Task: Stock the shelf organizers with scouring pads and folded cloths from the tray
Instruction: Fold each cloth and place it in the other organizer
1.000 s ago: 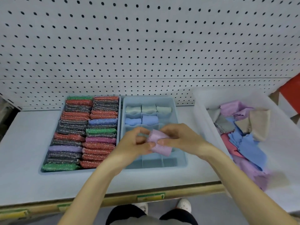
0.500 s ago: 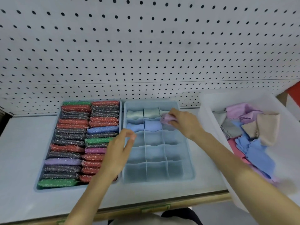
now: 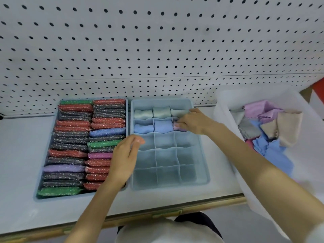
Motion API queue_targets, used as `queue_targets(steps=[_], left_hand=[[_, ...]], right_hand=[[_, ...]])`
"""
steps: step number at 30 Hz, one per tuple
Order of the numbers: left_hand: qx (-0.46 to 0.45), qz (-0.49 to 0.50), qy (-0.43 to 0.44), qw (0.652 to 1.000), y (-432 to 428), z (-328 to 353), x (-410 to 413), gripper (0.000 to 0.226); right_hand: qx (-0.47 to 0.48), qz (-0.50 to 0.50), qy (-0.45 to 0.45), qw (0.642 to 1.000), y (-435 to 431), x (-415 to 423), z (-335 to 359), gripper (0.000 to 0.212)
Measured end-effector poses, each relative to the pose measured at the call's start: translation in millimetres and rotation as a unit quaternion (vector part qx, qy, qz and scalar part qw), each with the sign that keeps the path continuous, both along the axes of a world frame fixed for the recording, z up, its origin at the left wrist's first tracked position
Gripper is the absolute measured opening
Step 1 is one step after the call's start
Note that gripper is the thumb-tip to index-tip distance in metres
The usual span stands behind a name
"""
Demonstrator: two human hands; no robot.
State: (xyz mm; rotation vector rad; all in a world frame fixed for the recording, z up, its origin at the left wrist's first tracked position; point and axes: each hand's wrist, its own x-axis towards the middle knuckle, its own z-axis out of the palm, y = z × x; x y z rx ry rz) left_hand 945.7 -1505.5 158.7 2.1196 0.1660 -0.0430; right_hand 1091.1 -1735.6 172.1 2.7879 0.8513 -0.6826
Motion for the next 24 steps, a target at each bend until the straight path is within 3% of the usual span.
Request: queue_targets(steps=[4,7,10,15,19,24], left_hand=[[-0.008,0.02,-0.003,1.0,-5.8,5.3,3.2,0.028],[-0.017,0.03,-0.022,0.999,-22.6,15.1,10.3,0.029],[-0.056,0.018,-0.02,0.998,-53.6,25.7,20.8,0.031],[-0.158,-0.04,-0.021,0.986,-147.6,45.7,16.5,0.028],[-0.175,-0.084,-0.045,0.98,-225.7,47.6,-0.3,0.038],[-0.18,-0.068,-0.009,0.981,-283.7,37.3,-10.2,0.037]], right_hand=[[-0.018,0.017,-0.004,1.0,3.7,-2.6,2.5,0.028],[0.099,-0.076,-0.032,0.992,-9.6,-4.7,20.6,0.028],[0.264,-0.183,-0.038,0.946,-47.3,-14.5,44.4,0.034],[0.399,-0.295,-0.03,0.868,-134.6,-47.6,69.8,0.02],[0.436,-0.366,0.0,0.822,-210.5,-73.3,46.2,0.011],[0.358,-0.363,0.132,0.85,-250.2,-106.1,2.2,0.012]])
